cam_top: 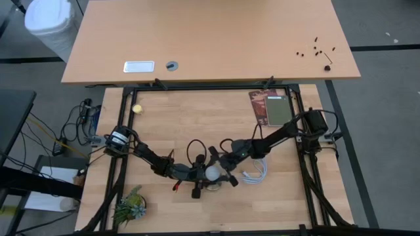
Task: Screw lightbulb
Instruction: Remove the lightbulb from the lamp
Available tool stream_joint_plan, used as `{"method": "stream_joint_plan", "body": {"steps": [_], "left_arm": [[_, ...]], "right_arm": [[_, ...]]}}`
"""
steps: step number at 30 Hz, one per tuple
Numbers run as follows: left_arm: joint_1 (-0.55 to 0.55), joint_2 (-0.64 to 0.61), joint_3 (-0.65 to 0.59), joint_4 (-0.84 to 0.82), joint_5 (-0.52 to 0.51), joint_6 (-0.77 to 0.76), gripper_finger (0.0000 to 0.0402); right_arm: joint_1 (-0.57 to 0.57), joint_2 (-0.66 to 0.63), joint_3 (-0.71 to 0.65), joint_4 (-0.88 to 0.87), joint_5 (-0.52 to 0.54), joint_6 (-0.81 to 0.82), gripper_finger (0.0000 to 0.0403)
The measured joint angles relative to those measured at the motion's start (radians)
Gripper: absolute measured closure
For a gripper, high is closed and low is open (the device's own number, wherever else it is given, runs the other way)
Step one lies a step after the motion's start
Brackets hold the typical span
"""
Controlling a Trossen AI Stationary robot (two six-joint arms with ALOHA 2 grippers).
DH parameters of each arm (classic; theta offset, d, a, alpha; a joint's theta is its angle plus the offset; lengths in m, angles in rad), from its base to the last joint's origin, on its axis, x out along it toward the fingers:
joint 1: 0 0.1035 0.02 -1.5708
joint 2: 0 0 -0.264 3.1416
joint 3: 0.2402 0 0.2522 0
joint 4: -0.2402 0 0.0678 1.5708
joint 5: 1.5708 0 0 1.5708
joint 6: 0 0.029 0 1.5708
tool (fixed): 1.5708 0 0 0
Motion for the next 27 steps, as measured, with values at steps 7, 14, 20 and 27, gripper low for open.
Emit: {"method": "stream_joint_plan", "body": {"steps": [7, 14, 20, 27], "left_arm": [[0.000, 0.000, -0.002, 0.001, -0.013, -0.039, 0.0213], [-0.002, 0.001, -0.002, 0.001, -0.041, -0.059, 0.0213], [-0.002, 0.000, -0.002, 0.004, -0.134, -0.067, 0.0213], [-0.002, 0.001, 0.003, 0.003, -0.271, -0.064, 0.0213]], "right_arm": [[-0.035, -0.016, -0.003, -0.061, -0.066, 0.109, 0.0107], [0.071, -0.121, -0.003, -0.288, 0.339, 0.030, 0.0064], [0.185, -0.133, -0.003, -0.306, 0.687, 0.121, 0.0056], [0.261, -0.131, -0.003, -0.303, 0.962, 0.225, 0.0055]]}}
